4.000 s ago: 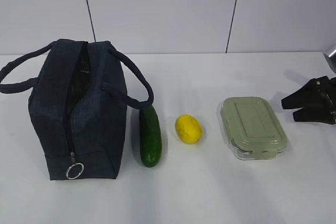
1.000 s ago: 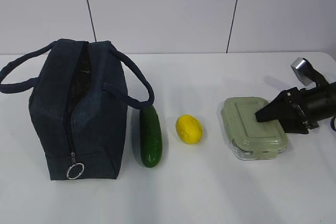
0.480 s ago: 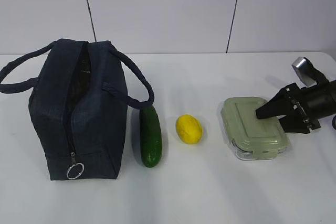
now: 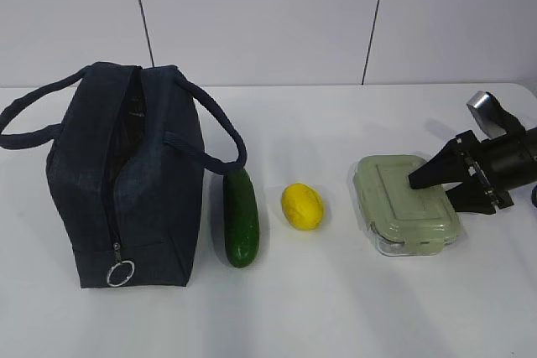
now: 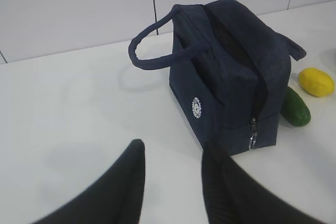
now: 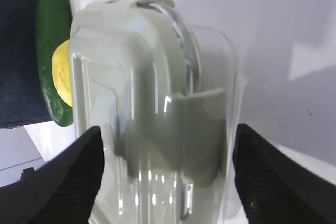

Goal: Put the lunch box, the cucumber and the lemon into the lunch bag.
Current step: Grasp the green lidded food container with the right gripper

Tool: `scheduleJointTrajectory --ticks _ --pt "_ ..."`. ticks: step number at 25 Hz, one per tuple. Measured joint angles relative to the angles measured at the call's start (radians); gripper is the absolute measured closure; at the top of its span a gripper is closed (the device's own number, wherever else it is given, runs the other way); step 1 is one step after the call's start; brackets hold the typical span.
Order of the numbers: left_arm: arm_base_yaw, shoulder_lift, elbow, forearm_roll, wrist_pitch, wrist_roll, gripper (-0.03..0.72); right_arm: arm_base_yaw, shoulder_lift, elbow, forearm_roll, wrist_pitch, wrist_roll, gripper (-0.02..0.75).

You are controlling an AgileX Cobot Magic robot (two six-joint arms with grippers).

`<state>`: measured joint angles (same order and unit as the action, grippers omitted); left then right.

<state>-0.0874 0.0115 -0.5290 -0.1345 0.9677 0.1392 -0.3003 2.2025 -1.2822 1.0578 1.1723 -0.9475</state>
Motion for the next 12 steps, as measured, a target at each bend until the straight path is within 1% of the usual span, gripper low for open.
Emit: scheduleJointTrajectory --ticks 12 --pt "0.000 0.000 0.000 0.000 0.000 0.000 0.424 0.000 0.000 0.000 0.000 0.000 0.002 0.184"
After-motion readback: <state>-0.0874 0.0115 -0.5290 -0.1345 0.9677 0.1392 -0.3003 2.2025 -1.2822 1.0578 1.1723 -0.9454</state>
